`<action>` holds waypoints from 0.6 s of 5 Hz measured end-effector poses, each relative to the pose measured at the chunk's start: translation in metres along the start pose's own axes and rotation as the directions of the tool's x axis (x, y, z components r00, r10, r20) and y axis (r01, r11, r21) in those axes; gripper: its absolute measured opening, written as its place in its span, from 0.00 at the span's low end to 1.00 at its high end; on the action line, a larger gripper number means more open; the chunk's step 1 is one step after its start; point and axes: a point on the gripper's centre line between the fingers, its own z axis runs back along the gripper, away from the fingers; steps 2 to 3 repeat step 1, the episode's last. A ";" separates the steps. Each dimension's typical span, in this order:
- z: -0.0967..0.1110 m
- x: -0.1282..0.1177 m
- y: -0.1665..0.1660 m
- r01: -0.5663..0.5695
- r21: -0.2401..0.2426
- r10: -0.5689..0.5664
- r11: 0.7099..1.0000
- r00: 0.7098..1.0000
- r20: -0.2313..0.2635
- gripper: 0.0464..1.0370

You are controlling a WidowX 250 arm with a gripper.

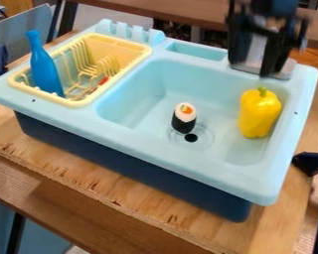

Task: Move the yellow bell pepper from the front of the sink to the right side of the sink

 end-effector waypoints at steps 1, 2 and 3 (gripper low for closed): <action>0.039 -0.024 -0.001 0.013 -0.005 -0.013 1.000 0.997 0.076 0.97; 0.039 -0.024 -0.001 0.013 -0.005 -0.013 1.000 0.997 0.076 0.97; 0.039 -0.024 -0.001 0.013 -0.005 -0.013 1.000 0.997 0.076 0.97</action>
